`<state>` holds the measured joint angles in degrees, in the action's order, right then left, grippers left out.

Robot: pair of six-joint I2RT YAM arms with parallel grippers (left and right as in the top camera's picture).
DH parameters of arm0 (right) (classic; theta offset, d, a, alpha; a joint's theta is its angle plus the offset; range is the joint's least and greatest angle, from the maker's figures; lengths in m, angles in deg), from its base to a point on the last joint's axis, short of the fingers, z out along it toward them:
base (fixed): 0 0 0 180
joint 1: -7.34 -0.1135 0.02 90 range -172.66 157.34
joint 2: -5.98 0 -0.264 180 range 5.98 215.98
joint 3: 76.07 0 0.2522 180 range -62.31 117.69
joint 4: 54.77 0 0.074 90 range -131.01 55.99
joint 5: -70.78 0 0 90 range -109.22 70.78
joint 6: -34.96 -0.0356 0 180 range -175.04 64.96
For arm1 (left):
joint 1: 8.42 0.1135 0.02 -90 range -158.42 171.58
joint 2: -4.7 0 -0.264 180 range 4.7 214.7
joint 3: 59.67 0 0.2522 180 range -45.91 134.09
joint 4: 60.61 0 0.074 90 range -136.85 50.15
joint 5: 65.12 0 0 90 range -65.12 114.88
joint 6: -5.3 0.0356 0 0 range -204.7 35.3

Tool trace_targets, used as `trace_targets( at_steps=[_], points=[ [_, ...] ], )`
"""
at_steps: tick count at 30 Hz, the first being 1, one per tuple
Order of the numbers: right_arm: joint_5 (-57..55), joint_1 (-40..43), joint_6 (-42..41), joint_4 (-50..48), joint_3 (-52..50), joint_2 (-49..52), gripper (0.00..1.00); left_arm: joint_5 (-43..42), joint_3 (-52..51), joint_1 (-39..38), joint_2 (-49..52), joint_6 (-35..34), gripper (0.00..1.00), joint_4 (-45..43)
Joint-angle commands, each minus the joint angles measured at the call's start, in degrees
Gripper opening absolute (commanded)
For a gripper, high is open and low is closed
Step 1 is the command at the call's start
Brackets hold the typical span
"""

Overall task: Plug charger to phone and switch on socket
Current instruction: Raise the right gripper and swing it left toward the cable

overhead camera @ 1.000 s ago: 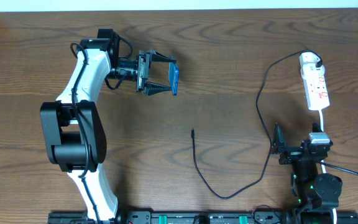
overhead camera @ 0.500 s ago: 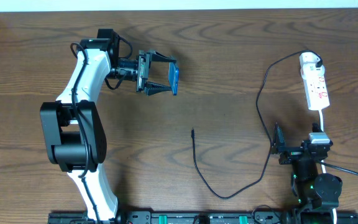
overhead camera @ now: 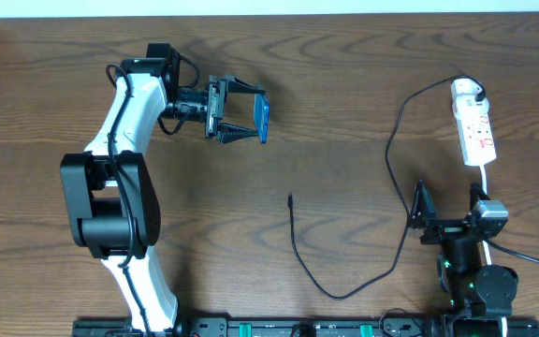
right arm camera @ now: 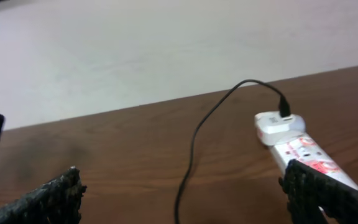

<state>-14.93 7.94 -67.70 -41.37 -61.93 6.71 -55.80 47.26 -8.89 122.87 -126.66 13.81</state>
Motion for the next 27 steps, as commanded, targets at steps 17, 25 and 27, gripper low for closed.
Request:
trace_targets(
  at_steps=[17, 25, 27],
  points=[
    [9.94, -1.03, -7.06, 1.70, 15.04, 14.69, 0.99, -2.23, -0.15, 0.17, -2.14, 1.01, 0.07, 0.11],
    [24.00, -1.03, -9.27, 1.64, 28.02, 35.26, 0.99, -2.21, -0.15, 0.17, -2.14, 1.01, 0.07, 0.11],
    [28.15, -1.03, -10.43, 1.44, 30.91, 39.98, 0.99, -2.21, -0.15, 0.17, -2.14, 1.01, 0.07, 0.11]
  ],
)
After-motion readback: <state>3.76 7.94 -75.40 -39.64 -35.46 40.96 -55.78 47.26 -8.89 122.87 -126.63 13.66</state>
